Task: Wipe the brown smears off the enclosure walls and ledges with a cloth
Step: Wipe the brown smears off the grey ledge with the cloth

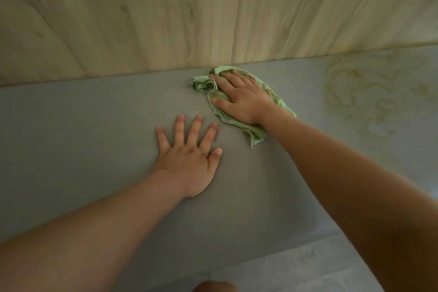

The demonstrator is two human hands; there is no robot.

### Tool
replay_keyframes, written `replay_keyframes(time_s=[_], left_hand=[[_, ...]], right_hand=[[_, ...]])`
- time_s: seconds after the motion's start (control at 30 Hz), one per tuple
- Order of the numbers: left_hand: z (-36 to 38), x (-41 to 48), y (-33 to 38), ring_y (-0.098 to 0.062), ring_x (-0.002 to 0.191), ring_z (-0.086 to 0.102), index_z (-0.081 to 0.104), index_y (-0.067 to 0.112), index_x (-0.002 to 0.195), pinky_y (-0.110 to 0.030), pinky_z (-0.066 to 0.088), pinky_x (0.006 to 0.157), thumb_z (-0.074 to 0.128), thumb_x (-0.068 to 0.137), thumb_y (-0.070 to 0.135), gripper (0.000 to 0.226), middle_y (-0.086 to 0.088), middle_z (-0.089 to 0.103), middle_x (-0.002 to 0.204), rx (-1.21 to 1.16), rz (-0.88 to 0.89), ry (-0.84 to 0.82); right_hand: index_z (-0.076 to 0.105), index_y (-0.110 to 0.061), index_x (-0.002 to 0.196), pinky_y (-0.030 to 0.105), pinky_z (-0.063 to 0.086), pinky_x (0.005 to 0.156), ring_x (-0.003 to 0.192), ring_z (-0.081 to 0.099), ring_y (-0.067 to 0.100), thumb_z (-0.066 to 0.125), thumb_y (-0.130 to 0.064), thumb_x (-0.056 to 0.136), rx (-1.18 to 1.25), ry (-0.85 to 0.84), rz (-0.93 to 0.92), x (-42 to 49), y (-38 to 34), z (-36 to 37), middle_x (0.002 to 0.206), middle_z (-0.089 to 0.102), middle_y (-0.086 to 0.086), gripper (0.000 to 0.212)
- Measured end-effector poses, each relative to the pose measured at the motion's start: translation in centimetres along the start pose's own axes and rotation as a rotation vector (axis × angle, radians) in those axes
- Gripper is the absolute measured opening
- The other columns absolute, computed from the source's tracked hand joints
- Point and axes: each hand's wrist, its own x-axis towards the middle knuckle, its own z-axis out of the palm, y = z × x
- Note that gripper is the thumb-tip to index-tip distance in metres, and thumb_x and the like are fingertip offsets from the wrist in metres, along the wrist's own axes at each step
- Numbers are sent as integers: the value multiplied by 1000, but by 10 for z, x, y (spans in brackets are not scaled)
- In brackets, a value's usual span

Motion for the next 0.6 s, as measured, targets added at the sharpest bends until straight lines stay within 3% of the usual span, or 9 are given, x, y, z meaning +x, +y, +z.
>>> replay_keyframes(time_s=[0.07,0.2,0.6], left_hand=[[0,-1,1,-34,154,-27,-21,41,158,-72,-10,116,0,101,63,65,6,-25,170,-4,-1,8],[2,0,0,-35,154,-27,-21,41,159,-73,-11,116,2,102,63,65,5,-25,170,4,3,19],[-10,0,-3,-38,153,-29,-15,40,161,-76,-16,112,6,103,62,65,4,-27,169,-44,41,-76]], right_hand=[[18,-39,163,42,7,128,159,12,23,26,-73,99,-32,41,121,-9,42,-8,172,18,0,73],[19,-36,163,48,7,127,159,6,26,19,-76,95,-17,67,581,-13,106,-16,173,10,4,79],[8,-40,164,42,3,129,160,-2,21,19,-65,104,18,18,400,-79,0,12,174,2,-7,67]])
